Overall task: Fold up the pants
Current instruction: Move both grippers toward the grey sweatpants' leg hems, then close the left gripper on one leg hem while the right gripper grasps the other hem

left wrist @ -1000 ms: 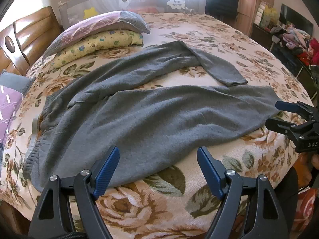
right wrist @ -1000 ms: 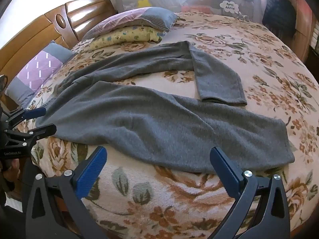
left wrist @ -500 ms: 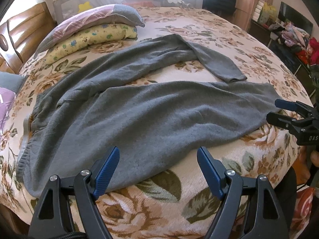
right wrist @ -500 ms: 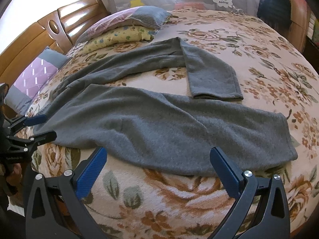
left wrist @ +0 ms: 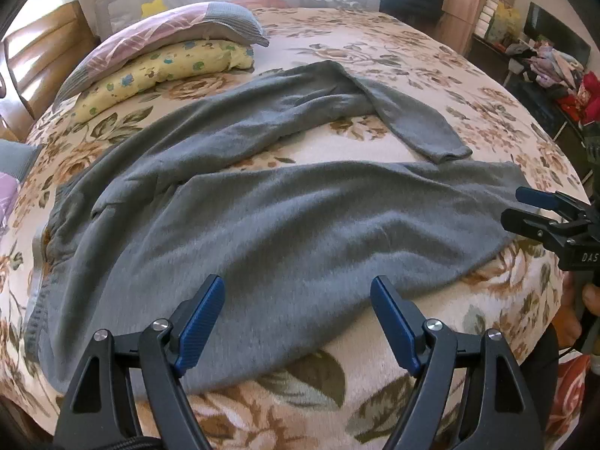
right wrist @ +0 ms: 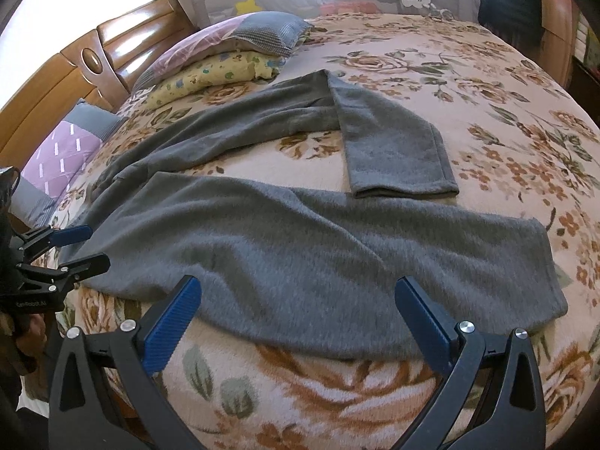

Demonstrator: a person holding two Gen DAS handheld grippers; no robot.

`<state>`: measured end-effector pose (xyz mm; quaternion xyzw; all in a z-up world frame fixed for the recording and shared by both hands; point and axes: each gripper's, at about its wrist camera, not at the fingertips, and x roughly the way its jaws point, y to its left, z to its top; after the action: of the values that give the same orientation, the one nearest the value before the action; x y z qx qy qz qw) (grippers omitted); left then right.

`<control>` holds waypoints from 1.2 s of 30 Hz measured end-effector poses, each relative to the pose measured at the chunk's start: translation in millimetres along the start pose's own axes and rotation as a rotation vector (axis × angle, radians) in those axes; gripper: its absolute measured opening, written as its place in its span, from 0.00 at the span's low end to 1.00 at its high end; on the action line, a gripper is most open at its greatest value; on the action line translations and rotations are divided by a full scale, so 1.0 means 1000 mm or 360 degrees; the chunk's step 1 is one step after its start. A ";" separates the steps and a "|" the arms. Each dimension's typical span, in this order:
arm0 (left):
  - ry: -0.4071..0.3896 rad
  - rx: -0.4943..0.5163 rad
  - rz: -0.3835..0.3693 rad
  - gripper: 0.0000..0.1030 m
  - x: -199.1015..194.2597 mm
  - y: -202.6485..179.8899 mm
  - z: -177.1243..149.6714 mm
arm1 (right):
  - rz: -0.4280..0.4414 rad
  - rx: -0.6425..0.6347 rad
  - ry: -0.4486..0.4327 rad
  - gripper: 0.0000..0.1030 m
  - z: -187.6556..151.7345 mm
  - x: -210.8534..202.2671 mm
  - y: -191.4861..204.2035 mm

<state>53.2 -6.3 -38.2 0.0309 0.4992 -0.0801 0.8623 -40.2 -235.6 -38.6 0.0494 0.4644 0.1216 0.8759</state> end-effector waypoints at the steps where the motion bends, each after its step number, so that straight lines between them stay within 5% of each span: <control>1: 0.0000 0.0006 -0.0001 0.78 0.002 0.000 0.003 | 0.0000 -0.0003 0.0001 1.00 0.002 0.001 0.000; 10: -0.0024 0.0076 -0.0005 0.78 0.026 0.010 0.049 | -0.0034 -0.0044 -0.0070 1.00 0.042 0.018 -0.004; 21: -0.0090 0.0159 0.0030 0.78 0.083 0.030 0.155 | -0.0117 -0.0028 -0.0045 0.94 0.089 0.068 -0.022; 26: -0.0085 0.0230 0.0073 0.78 0.121 0.037 0.199 | -0.0161 0.0001 0.0039 0.80 0.096 0.098 -0.032; 36: 0.0059 0.0526 0.0208 0.78 0.226 0.045 0.257 | -0.0275 -0.0069 0.0159 0.77 0.095 0.136 -0.046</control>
<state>391.2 -20.0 -106.1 0.2061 0.4918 -0.1044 0.8395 119.7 -242.3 -103.2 -0.0161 0.5071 0.0579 0.8598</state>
